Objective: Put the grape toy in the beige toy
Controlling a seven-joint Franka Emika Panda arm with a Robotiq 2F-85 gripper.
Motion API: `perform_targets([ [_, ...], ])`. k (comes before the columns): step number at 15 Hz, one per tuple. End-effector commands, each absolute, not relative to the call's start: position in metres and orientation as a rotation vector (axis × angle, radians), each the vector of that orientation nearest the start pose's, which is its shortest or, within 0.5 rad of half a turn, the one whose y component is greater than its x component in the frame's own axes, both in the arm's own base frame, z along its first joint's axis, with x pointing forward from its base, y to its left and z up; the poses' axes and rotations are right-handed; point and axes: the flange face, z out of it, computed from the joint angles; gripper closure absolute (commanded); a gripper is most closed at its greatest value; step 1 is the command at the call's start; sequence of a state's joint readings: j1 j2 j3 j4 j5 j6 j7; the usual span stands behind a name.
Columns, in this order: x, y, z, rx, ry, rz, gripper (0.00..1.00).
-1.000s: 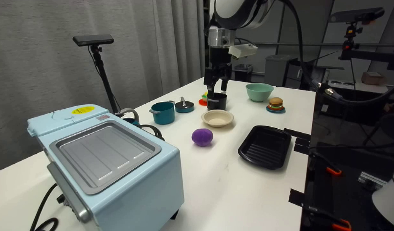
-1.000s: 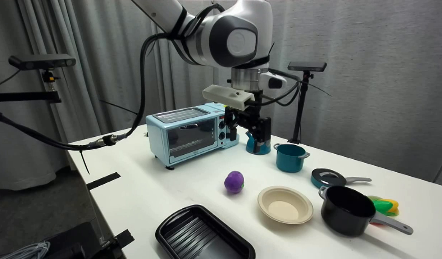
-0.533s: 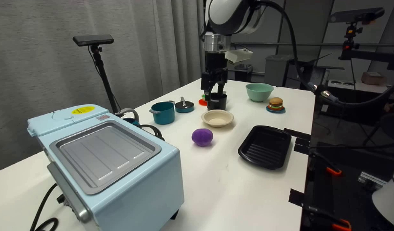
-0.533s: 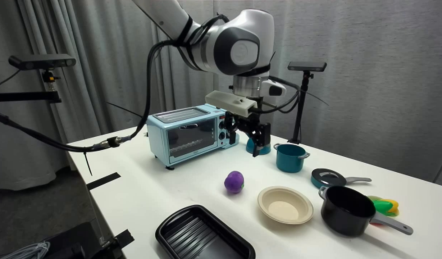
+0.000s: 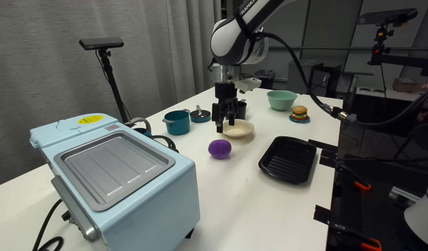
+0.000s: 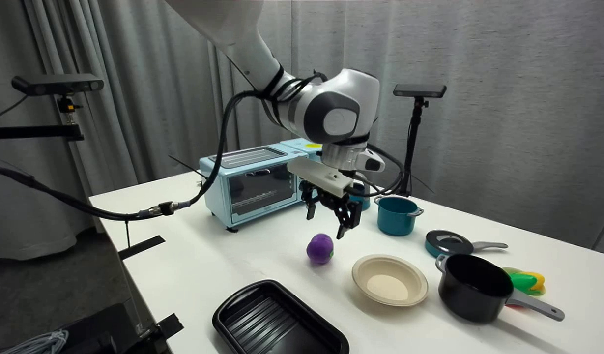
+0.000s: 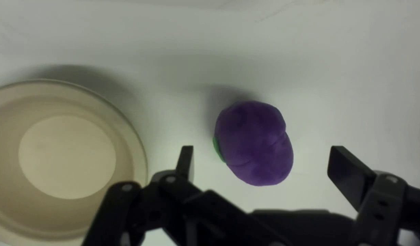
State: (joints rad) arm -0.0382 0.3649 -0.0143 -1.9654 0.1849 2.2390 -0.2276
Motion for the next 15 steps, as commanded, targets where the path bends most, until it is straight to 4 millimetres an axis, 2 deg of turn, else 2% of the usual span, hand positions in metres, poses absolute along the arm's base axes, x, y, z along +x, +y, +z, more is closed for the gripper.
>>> perform_targets([
  [1, 0.623, -0.038, 0.249, -2.959, -0.095, 0.137, 0.0],
  [5, 0.634, -0.045, 0.217, -2.946, -0.086, 0.172, 0.0],
  [10, 0.648, -0.038, 0.186, -2.911, -0.092, 0.194, 0.0],
  [12, 0.652, -0.034, 0.18, -2.898, -0.09, 0.188, 0.26],
  [15, 0.656, -0.032, 0.174, -2.893, -0.085, 0.19, 0.51],
])
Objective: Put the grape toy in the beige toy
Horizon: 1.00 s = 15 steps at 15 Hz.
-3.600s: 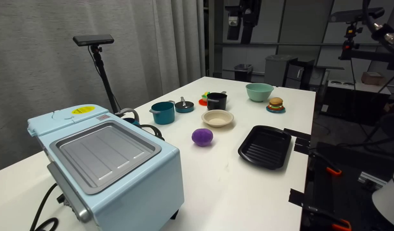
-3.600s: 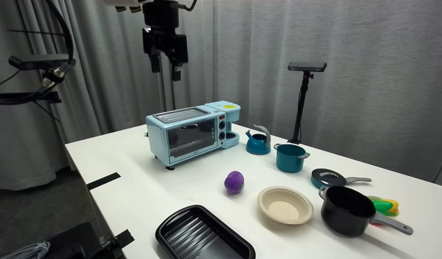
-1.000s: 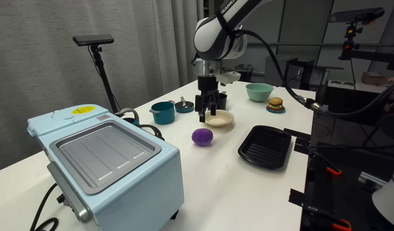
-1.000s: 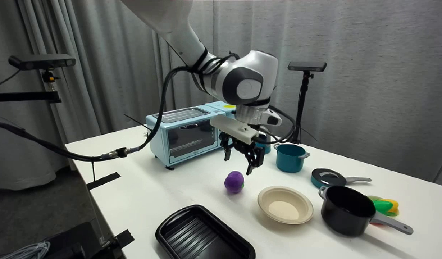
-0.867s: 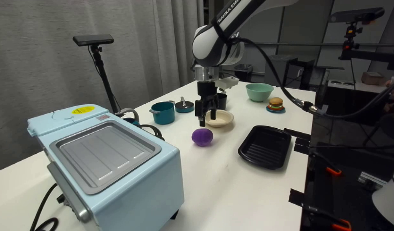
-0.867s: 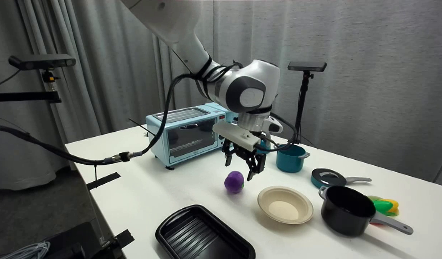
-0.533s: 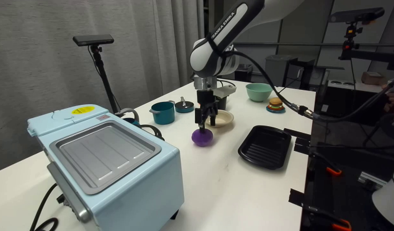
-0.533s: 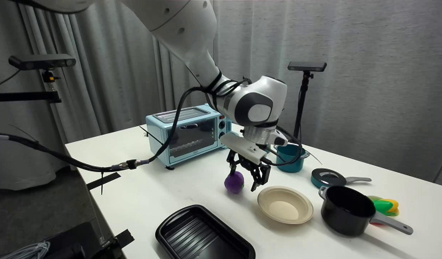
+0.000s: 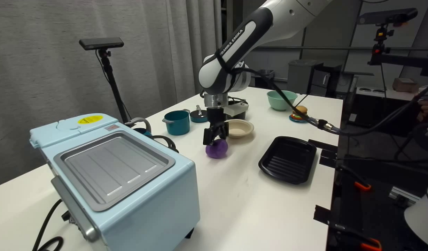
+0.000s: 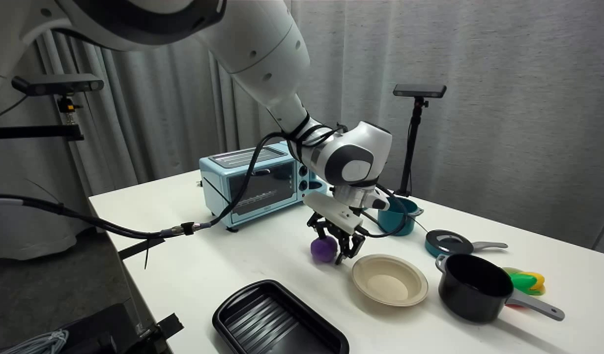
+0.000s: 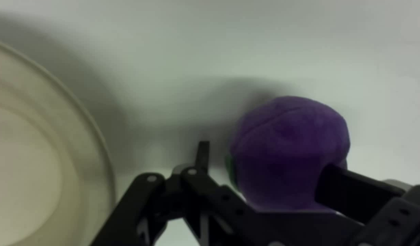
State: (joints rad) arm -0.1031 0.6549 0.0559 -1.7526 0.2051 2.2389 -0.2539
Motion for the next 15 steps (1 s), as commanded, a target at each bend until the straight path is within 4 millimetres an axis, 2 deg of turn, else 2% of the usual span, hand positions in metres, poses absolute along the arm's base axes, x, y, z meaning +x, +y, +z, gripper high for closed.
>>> perform_targets([
  [1, 0.657, -0.033, 0.175, -2.897, -0.082, 0.186, 0.58],
  [6, 0.653, -0.026, 0.192, -2.885, -0.027, 0.181, 0.95],
  [8, 0.646, -0.018, 0.205, -2.868, -0.003, 0.183, 1.0],
  [12, 0.635, 0.006, 0.261, -2.882, -0.034, 0.14, 1.0],
  [15, 0.626, 0.01, 0.326, -2.928, -0.051, 0.093, 1.0],
])
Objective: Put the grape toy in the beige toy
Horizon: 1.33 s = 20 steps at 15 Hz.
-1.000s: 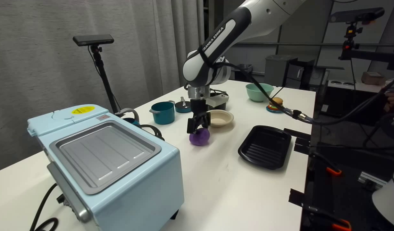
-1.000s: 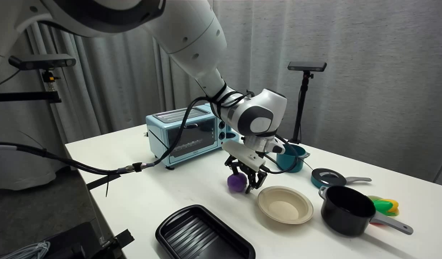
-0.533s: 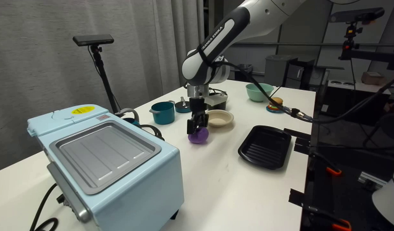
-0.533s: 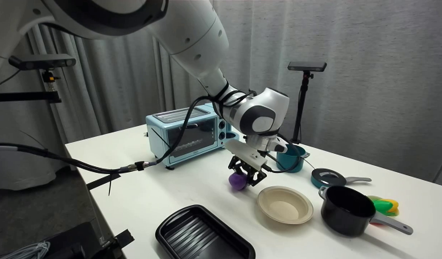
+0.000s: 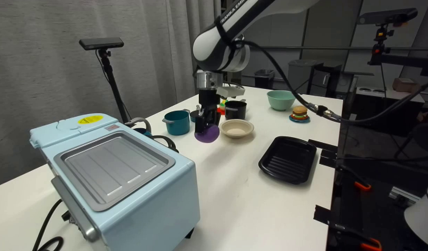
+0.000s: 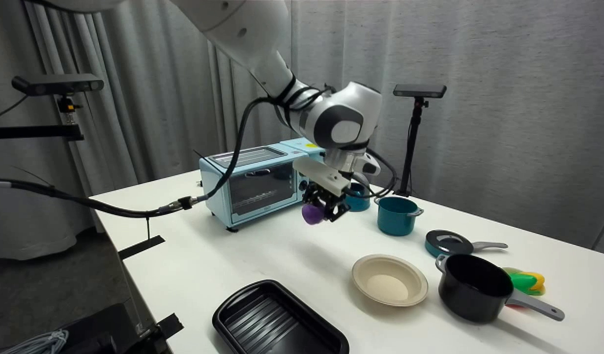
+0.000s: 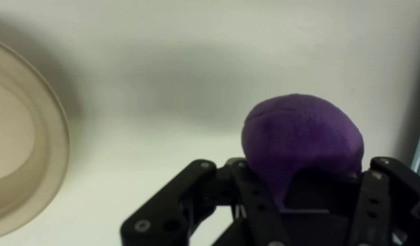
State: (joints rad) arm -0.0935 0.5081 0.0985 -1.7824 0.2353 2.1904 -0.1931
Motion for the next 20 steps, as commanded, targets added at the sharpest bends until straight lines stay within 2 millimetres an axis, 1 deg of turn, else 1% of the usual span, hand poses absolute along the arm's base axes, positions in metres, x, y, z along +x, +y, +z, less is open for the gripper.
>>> perform_targets([
  [1, 0.623, 0.005, 0.347, -2.948, -0.047, 0.074, 1.0],
  [2, 0.621, 0.0, 0.368, -2.964, -0.042, 0.05, 1.0],
  [3, 0.618, -0.009, 0.381, -2.977, -0.026, 0.019, 1.0],
  [5, 0.613, -0.035, 0.41, -3.004, 0.008, -0.05, 1.0],
  [7, 0.608, -0.068, 0.429, -3.036, 0.052, -0.114, 1.0],
  [8, 0.606, -0.083, 0.429, -3.054, 0.08, -0.133, 1.0],
  [11, 0.598, -0.14, 0.429, -3.092, 0.189, -0.166, 1.0],
  [14, 0.593, -0.191, 0.415, -3.104, 0.297, -0.183, 1.0],
  [15, 0.593, -0.204, 0.407, -3.104, 0.328, -0.183, 1.0],
  [17, 0.595, -0.222, 0.39, -3.102, 0.368, -0.169, 1.0],
  [18, 0.597, -0.226, 0.381, -3.104, 0.372, -0.149, 1.0],
  [20, 0.605, -0.225, 0.357, -3.113, 0.363, -0.095, 1.0],
])
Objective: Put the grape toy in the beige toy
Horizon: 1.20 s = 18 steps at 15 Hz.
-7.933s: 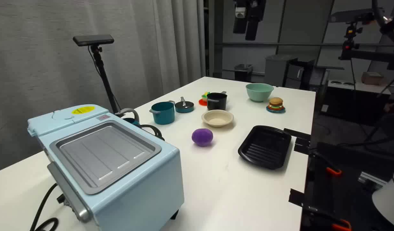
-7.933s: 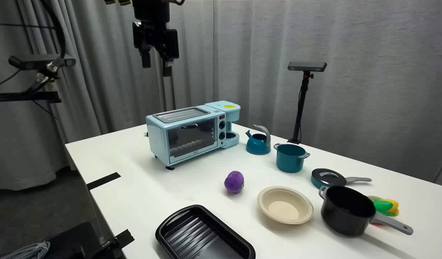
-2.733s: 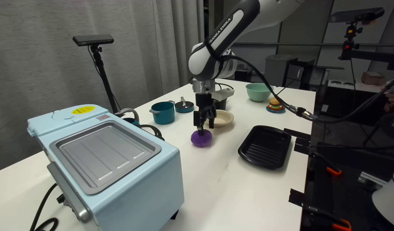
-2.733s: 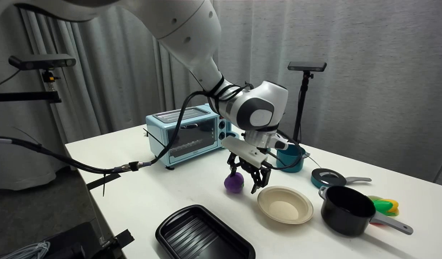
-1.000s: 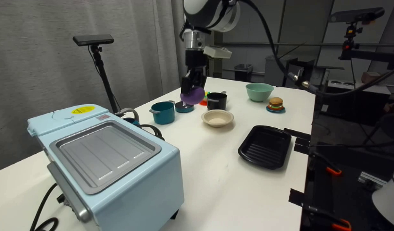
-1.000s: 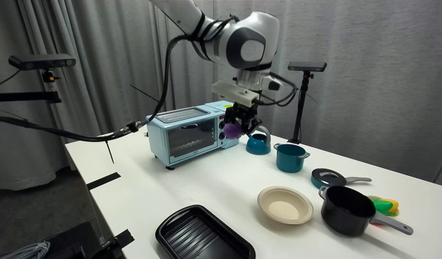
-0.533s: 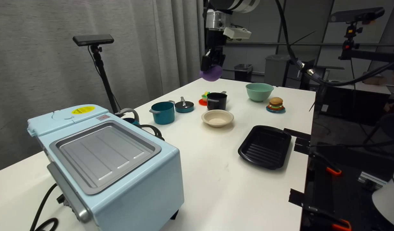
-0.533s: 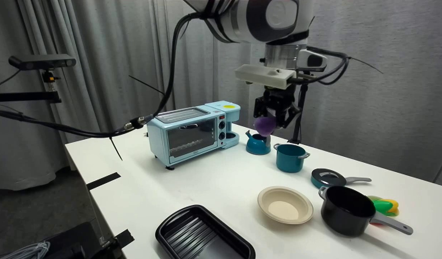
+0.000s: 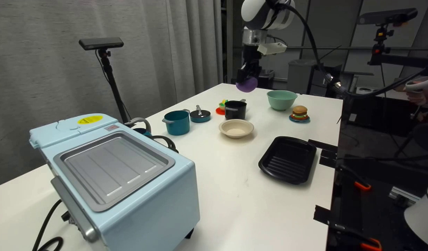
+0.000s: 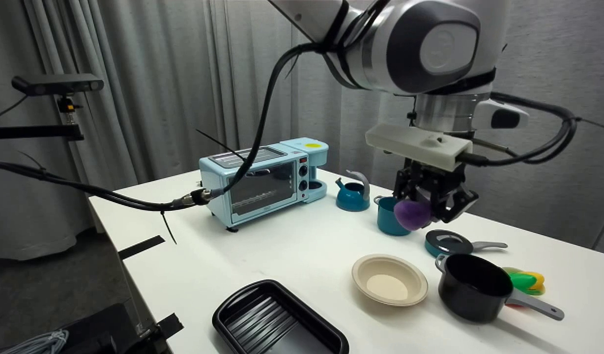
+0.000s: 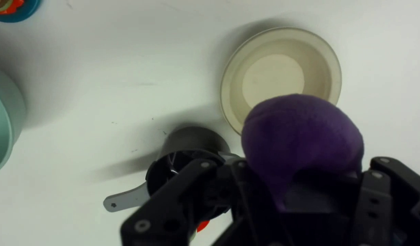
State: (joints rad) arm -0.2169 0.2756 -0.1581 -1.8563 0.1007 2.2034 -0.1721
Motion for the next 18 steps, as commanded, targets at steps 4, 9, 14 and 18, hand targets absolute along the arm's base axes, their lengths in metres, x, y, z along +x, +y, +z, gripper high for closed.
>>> perform_targets([
  [4, 0.622, -0.214, 0.311, -3.115, 0.336, 0.011, 1.0],
  [9, 0.637, -0.204, 0.269, -3.13, 0.298, 0.105, 1.0],
  [14, 0.649, -0.188, 0.257, -3.117, 0.255, 0.102, 0.58],
  [18, 0.658, -0.163, 0.269, -3.108, 0.19, 0.055, 0.3],
])
